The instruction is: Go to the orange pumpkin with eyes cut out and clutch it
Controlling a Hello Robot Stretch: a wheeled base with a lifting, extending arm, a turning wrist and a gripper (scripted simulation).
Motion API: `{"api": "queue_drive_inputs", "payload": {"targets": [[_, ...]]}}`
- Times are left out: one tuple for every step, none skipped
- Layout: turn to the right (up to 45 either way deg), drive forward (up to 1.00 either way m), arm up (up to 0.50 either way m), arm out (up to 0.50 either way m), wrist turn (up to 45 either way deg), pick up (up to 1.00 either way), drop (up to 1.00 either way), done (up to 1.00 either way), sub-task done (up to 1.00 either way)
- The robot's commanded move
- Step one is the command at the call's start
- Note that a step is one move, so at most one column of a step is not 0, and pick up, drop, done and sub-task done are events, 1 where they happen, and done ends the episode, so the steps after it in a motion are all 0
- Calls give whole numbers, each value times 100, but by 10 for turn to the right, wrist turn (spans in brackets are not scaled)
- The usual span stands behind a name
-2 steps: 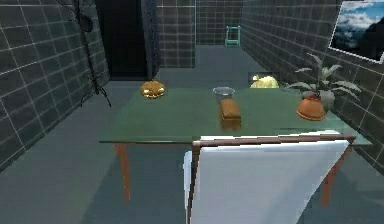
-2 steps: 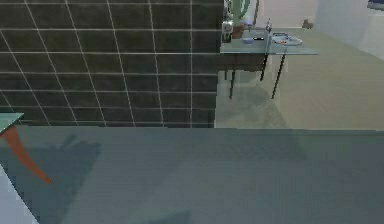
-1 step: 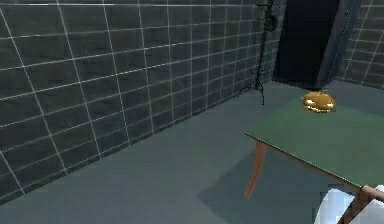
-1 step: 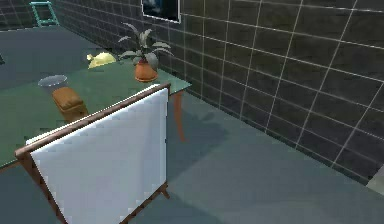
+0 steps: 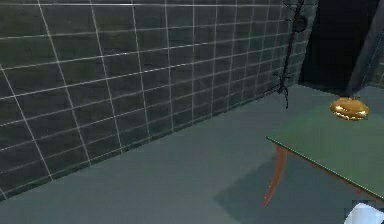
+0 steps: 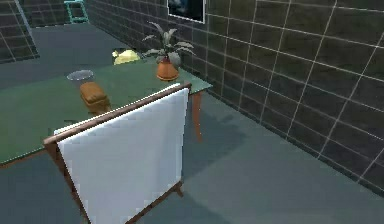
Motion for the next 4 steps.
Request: {"api": "queue_drive_inputs", "payload": {"targets": [[0, 30, 0, 0, 0, 0, 0, 0, 0], [0, 100, 0, 0, 0, 0, 0, 0, 0], [0, 20, 0, 0, 0, 0, 0, 0, 0], [450, 0, 0, 0, 0, 0, 0, 0, 0]]}}
